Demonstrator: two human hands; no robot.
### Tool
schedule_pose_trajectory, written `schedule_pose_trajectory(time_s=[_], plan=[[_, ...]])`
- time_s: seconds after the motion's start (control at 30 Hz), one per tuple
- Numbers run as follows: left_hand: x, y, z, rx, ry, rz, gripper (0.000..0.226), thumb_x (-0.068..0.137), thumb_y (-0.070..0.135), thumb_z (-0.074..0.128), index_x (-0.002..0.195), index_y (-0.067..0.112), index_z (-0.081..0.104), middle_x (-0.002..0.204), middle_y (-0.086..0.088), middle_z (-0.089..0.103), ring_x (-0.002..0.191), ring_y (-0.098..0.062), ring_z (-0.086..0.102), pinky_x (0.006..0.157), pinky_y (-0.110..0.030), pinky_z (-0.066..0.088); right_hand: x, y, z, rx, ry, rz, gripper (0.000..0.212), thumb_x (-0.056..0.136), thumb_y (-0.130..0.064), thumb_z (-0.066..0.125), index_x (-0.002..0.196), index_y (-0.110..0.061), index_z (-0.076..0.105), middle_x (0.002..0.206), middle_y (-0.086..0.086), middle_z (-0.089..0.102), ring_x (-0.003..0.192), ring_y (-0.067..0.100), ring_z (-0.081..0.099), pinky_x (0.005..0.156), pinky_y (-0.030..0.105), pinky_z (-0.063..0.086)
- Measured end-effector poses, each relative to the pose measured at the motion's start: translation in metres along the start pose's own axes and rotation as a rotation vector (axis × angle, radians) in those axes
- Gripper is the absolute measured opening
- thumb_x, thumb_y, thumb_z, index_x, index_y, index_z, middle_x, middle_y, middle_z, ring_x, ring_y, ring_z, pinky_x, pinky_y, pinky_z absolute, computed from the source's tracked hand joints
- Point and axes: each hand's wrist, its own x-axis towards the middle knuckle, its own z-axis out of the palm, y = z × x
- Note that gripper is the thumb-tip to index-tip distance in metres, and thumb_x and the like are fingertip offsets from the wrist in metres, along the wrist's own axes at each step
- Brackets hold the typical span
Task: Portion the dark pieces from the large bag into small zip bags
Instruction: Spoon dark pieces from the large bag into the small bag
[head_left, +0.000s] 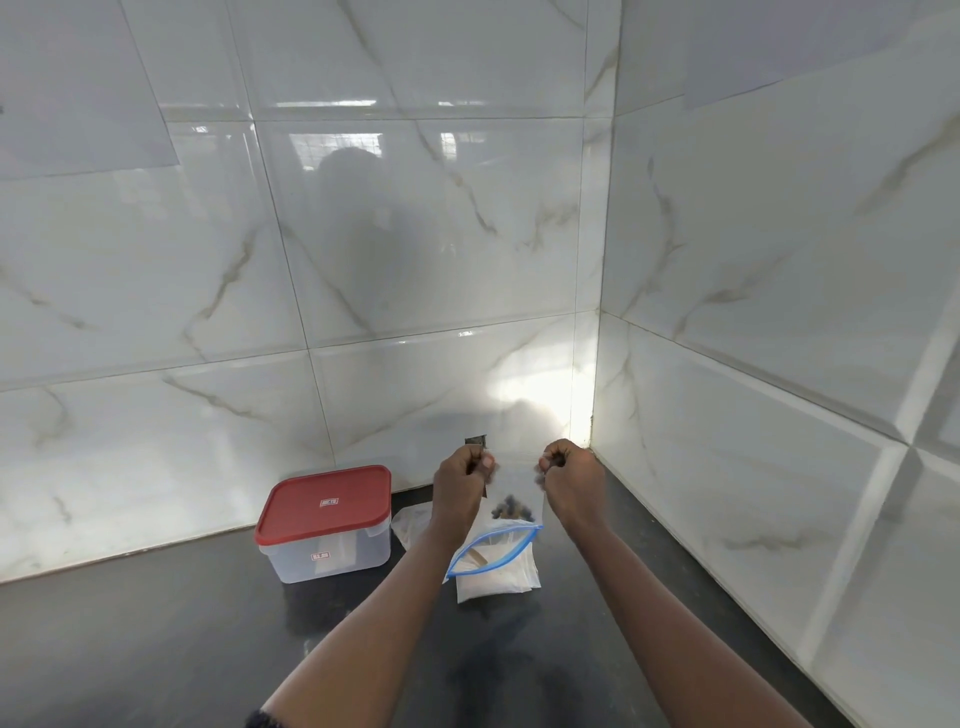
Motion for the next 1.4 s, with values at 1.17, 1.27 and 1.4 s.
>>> schedule_pose_trajectory(time_s=[1.17,1.27,1.4], plan=[[-0.016,0.007,0.003,-0.187,0.006,-0.06,0.018,0.09,0.005,0.057,0.079,0.016,0.066,0.08,-0.006,0.066,0.082,-0.029,0.06,0.078,-0.042,0.052,-0.009,0.0,0.012,0.016,-0.138,-0.006,0.021,0.09,0.003,0.05,0.08,-0.012,0.061,0.087,0.012,0.066,0.087,0.029,0.066,0.08,0.04,0.057],[-0.017,0.008,0.005,-0.175,0.011,-0.07,0.022,0.092,0.004,0.054,0.077,0.017,0.064,0.079,-0.006,0.064,0.08,-0.025,0.058,0.076,-0.037,0.051,-0.008,-0.002,0.012,-0.078,-0.166,-0.049,0.018,0.092,0.0,0.049,0.093,-0.004,0.066,0.086,0.007,0.063,0.084,0.025,0.063,0.079,0.035,0.056],[-0.02,0.008,0.007,-0.173,0.003,-0.038,0.01,0.092,0.01,0.056,0.088,0.013,0.065,0.082,0.0,0.064,0.08,-0.019,0.059,0.077,-0.03,0.051,-0.007,-0.003,0.011,-0.088,-0.116,-0.061,0.019,0.091,0.004,0.049,0.094,0.0,0.067,0.086,0.006,0.062,0.079,0.021,0.059,0.073,0.03,0.053]])
